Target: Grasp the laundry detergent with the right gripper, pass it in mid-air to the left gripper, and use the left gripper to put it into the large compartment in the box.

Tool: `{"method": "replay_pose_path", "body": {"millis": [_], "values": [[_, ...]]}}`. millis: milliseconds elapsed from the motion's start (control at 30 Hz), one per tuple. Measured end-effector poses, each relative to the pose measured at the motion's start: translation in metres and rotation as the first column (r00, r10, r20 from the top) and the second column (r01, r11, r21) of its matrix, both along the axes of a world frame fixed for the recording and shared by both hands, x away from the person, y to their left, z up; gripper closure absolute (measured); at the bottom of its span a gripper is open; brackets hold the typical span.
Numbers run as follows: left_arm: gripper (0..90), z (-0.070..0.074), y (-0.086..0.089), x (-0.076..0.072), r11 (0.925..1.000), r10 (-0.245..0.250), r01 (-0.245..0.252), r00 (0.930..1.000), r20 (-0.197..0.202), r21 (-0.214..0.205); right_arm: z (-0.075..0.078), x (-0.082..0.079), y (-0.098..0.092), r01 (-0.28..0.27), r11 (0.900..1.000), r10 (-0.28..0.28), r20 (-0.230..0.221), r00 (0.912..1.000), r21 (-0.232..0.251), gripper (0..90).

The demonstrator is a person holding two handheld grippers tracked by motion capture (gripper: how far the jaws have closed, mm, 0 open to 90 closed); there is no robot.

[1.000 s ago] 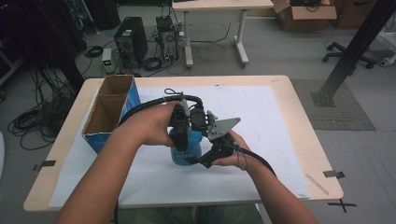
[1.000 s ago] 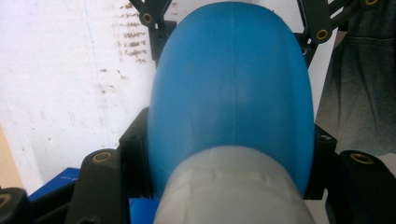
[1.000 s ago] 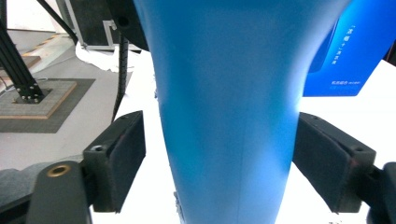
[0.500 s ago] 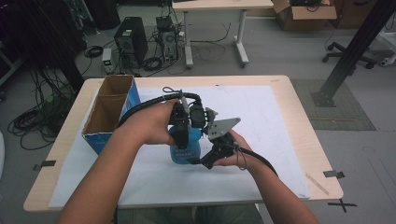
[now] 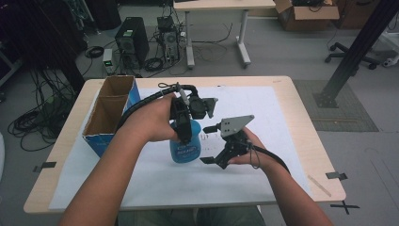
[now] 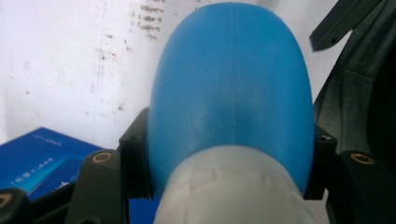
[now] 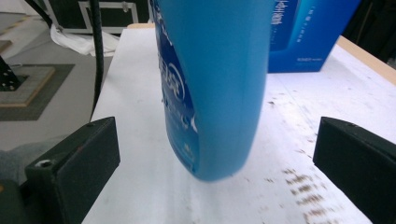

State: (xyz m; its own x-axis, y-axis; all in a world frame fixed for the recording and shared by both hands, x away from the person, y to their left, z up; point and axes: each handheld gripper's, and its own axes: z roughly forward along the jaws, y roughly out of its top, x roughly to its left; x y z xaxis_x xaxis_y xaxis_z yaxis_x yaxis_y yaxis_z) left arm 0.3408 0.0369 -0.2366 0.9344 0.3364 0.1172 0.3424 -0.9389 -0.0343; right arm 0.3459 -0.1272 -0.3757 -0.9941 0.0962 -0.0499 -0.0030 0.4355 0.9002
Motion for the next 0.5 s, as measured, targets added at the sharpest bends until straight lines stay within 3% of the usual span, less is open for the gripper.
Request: {"method": "replay_pose_path", "body": {"millis": [200, 333, 500], "values": [[38.5, 0.009, 0.002, 0.005, 0.9960, 0.089, -0.089, 0.9960, -0.004, 0.007, 0.010, 0.001, -0.015, 0.016, 0.9987, -0.015, 0.022, 0.9997, -0.049, 0.4], [38.5, 0.018, 0.009, 0.010, 0.9874, 0.158, -0.158, 0.9875, -0.002, -0.009, 0.018, 0.003, -0.026, 0.030, 0.9956, -0.028, 0.031, 0.9991, -0.089, 0.4], [38.5, 0.029, 0.022, 0.018, 0.9590, 0.280, -0.280, 0.9601, -0.008, -0.047, 0.026, 0.005, -0.039, 0.049, 0.9888, -0.044, 0.040, 0.9982, -0.141, 0.7]]}}
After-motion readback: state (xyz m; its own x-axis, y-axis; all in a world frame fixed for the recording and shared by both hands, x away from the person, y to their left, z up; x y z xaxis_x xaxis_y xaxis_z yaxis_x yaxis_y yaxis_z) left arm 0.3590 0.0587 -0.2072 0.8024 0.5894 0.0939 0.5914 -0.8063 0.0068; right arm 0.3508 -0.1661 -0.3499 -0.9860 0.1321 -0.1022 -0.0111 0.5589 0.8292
